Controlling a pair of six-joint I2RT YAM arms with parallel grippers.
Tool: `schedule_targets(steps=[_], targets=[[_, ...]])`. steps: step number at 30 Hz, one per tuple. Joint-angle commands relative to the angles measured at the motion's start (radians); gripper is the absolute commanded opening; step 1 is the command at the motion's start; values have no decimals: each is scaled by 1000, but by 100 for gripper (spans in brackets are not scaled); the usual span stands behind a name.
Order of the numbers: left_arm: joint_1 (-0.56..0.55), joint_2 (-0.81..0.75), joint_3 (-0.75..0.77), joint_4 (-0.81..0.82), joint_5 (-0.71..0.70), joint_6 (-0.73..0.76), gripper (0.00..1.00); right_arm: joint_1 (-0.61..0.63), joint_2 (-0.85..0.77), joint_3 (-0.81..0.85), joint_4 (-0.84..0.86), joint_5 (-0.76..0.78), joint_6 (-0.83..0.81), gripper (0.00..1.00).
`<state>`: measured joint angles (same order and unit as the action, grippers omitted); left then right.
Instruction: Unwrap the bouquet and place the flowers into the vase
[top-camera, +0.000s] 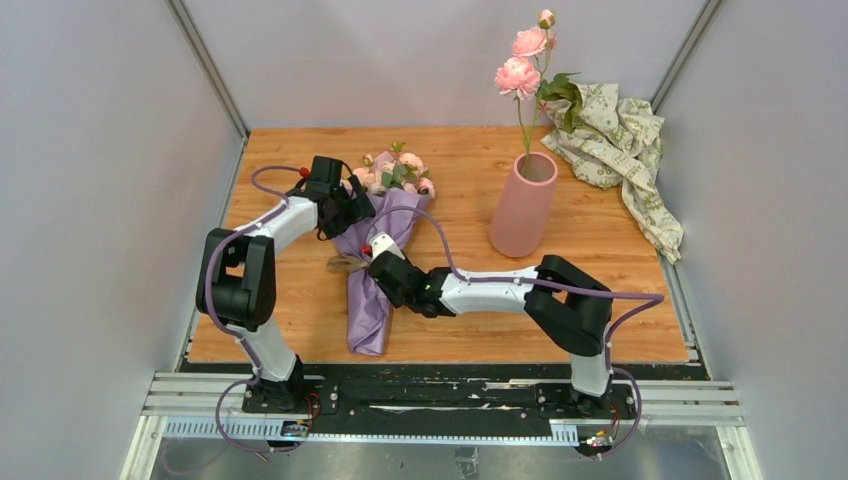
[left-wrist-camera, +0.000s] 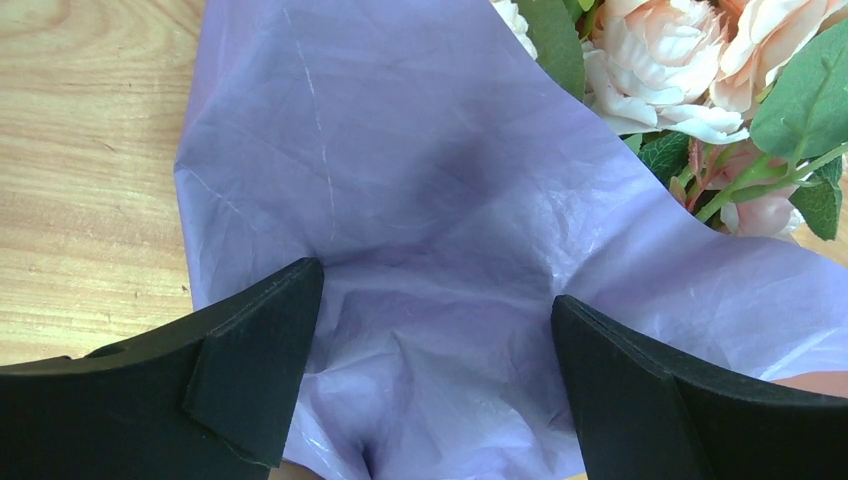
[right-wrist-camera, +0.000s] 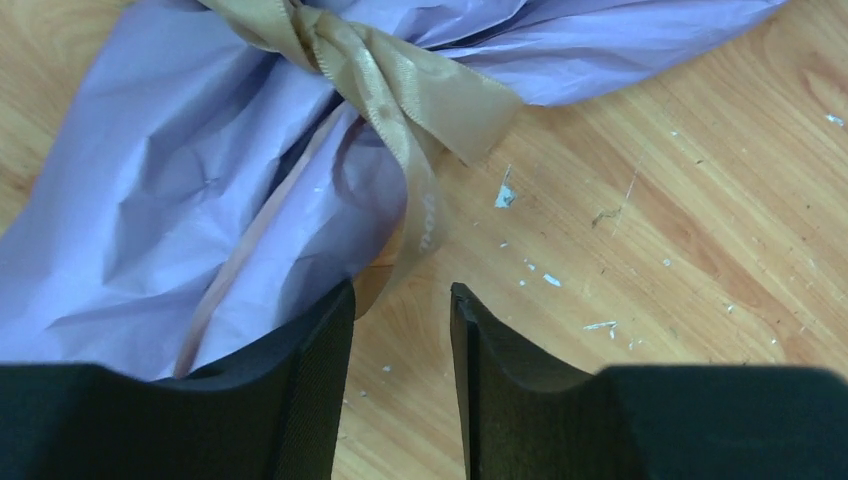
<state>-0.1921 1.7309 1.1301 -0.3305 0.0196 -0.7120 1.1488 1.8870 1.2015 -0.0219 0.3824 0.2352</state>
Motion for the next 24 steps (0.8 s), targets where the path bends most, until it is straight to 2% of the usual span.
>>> schedule_targets(steps=[1,4,7,20,24], targets=[[-1,-33,-30,-20,3,21,95,-38,24,15,-4,13,-2,38],[-1,-30,-30,-19,6,23,95,-65,-4,-11,10,-2,11,16],[-1,-25,-19,-22,5,19,95,-67,-56,-31,13,0,0,0],[-1,74,61,-16,-17,14,95,-84,-425,-156,-31,-68,5,0],[-2,86,48,34,43,-14,95,-92,-456,-185,-17,-65,-15,0]])
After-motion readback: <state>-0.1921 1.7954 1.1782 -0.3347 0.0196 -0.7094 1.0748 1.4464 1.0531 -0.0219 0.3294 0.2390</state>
